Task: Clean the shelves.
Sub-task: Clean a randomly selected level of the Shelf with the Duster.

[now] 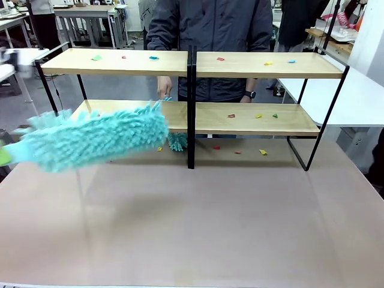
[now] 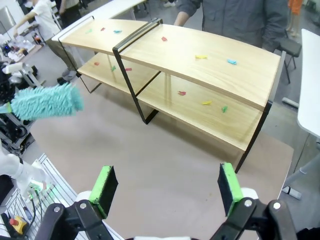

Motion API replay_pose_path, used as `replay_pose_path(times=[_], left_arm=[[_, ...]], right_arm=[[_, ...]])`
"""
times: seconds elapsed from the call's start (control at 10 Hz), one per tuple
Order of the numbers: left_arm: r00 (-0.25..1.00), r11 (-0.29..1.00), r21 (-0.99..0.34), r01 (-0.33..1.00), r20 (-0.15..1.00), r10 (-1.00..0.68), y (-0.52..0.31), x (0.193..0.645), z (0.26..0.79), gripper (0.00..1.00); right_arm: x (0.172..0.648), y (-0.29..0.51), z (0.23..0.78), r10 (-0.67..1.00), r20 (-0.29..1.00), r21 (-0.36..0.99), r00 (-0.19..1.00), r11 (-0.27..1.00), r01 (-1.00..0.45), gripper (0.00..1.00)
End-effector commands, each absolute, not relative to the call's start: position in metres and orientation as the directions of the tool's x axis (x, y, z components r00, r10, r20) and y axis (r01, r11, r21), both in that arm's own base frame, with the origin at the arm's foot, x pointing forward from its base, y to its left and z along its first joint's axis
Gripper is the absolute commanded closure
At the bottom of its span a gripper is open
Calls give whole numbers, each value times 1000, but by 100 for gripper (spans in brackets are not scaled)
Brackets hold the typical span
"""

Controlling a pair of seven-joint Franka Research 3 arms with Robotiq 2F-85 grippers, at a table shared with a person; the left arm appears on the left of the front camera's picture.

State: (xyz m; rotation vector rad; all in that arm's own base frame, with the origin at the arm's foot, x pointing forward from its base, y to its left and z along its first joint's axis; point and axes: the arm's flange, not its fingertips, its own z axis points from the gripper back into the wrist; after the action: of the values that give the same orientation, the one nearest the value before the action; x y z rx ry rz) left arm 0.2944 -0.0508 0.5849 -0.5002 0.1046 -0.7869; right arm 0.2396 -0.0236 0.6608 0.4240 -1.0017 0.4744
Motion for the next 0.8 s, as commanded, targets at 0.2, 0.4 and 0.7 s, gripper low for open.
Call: replay_pose_path(times=[0.2,0.4,0.7], left_arm=[[752,632,-474,613,103,-652,-67,313,580,88],[752,632,-474,613,103,-652,-67,313,580,88],[827,651,-568,503,98,-553,-84,327,575,88]], right_arm=[[240,-24,660,180,872,122,455,820,-559,0],[240,-24,660,180,872,122,455,820,-559,0],[240,-24,660,180,872,122,455,820,-559,0]])
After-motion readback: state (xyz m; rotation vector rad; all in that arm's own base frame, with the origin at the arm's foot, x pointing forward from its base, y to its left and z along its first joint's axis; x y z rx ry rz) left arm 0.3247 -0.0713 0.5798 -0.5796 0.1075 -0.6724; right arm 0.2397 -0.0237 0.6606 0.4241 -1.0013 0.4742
